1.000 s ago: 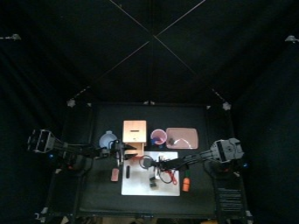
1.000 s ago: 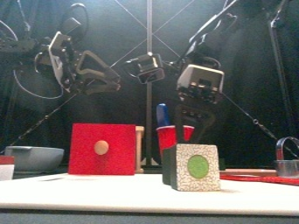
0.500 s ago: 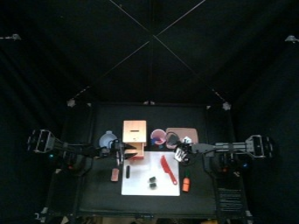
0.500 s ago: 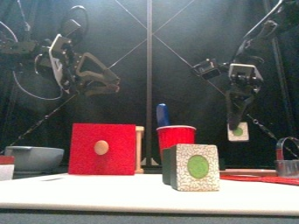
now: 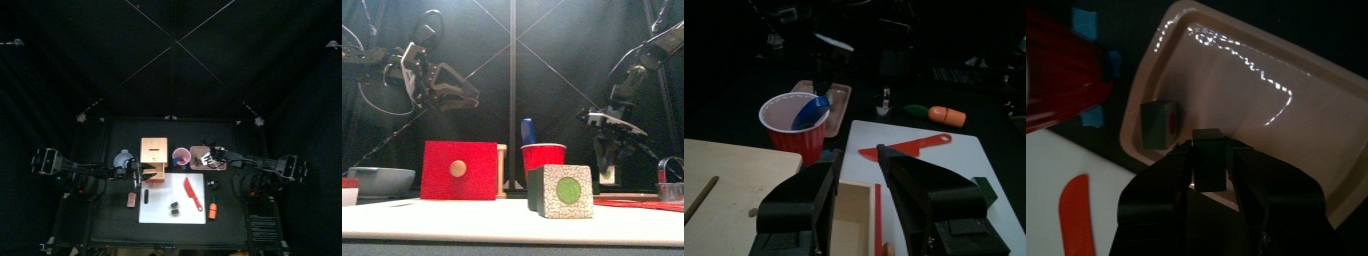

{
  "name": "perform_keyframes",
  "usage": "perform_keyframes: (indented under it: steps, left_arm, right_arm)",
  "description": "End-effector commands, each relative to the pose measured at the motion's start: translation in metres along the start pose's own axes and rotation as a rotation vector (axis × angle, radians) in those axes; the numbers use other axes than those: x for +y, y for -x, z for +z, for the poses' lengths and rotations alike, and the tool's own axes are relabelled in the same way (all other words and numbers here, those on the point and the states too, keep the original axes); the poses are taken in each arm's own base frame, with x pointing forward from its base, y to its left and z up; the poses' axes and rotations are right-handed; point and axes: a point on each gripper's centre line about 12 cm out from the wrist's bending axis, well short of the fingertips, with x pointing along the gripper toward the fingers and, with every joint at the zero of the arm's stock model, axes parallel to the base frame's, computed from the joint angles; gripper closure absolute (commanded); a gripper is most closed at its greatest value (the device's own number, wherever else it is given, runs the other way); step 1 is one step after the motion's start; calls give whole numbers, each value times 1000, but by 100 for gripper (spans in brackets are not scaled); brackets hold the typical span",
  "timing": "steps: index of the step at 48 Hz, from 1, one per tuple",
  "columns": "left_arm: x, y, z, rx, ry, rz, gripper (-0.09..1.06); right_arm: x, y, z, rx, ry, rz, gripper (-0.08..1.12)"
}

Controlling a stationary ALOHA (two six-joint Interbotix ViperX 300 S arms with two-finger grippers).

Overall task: Place sushi on board then cut the sushi with the knife then place the pieces on the plate
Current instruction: Place the 4 sushi pieces on the plate

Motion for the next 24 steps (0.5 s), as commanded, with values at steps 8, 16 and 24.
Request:
perform_keyframes:
  steps: [8, 16, 24]
  left_arm:
    - [-3, -1, 10, -38, -28, -25, 21]
    - [-6, -2, 11, -43, -50, -44, 21]
    - [-7, -1, 10, -42, -60, -55, 21]
  right_arm:
    - [10, -16, 11, 14, 6, -6, 37]
    - [20, -9, 26, -25, 16, 15, 26]
    - [18, -11, 28, -13, 12, -5, 17]
